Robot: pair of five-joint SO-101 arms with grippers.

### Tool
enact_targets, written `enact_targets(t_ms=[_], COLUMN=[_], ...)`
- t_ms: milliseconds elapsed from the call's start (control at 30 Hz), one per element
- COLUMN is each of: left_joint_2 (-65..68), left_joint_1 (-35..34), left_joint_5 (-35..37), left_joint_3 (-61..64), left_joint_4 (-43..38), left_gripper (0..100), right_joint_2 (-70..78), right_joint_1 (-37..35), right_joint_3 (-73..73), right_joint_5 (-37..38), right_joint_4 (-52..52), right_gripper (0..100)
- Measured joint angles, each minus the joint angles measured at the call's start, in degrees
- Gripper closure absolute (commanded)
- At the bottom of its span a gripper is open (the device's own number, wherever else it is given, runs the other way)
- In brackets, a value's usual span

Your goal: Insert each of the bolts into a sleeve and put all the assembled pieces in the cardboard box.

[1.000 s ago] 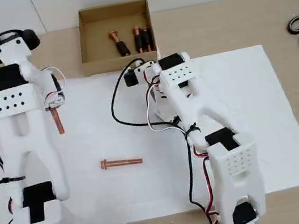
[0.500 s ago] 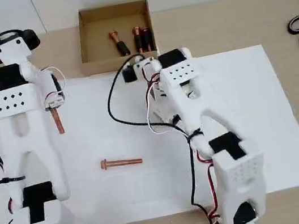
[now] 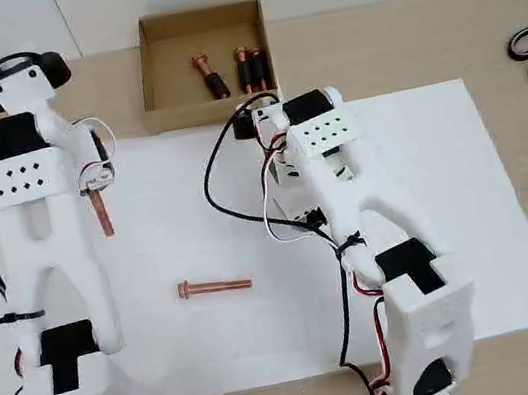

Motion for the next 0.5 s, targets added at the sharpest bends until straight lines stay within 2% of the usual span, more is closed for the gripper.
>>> enact_targets(t_ms=[200,333,500], left_joint_2=[0.0,0.0,0.0], left_joint_1=[0.0,0.0,0.0], left_joint_5=[0.0,0.0,0.0], left_joint_3=[0.0,0.0,0.0], left_joint_4=[0.0,0.0,0.0], left_gripper=[99,99,99], right_joint_2=[3.6,7.7,9.5], right_joint_1=[0.0,0.7,0.8], right_joint_3=[0.1,0.1,-0.1], right_joint_5=[-8.3,-10.2,-10.3], right_joint_4=[-0.5,-1.6,-1.9], right_gripper=[99.5,98.9,88.6])
